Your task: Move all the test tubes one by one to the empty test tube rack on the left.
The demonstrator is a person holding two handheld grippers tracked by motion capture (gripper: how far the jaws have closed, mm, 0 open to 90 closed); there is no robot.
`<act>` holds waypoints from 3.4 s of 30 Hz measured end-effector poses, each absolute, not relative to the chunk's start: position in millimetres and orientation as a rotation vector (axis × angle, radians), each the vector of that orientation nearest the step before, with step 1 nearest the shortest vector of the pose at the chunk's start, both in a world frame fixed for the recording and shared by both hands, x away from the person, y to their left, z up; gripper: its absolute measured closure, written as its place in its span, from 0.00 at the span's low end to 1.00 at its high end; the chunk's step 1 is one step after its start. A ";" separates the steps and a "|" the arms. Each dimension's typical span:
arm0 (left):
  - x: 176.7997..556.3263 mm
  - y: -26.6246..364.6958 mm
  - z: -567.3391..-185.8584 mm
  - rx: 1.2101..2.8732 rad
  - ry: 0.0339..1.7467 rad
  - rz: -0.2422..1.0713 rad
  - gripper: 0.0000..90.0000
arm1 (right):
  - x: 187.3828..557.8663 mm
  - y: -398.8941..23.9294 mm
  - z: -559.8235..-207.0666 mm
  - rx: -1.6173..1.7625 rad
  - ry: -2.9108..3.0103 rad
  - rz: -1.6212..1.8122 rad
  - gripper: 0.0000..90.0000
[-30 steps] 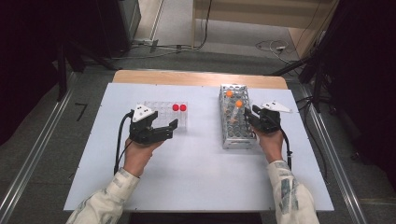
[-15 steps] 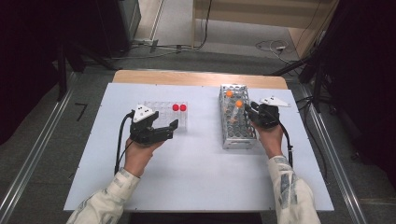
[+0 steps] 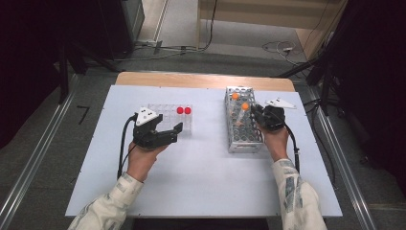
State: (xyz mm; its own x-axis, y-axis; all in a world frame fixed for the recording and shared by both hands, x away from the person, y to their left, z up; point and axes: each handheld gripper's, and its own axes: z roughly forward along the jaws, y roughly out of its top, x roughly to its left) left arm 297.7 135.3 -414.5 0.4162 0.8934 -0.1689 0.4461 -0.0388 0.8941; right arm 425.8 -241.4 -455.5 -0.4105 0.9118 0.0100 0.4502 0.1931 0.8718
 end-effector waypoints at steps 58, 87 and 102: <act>292.2 129.5 -410.9 1.678 1.181 0.570 0.17 | 325.6 -202.8 -395.2 1.014 2.050 1.364 0.82; 275.7 96.2 -411.8 1.775 1.006 0.468 0.42 | 298.9 -104.2 -442.8 0.809 2.331 1.337 0.82; 271.3 85.7 -419.5 1.866 0.958 0.517 0.76 | 293.1 -83.1 -448.4 0.791 2.346 1.342 0.82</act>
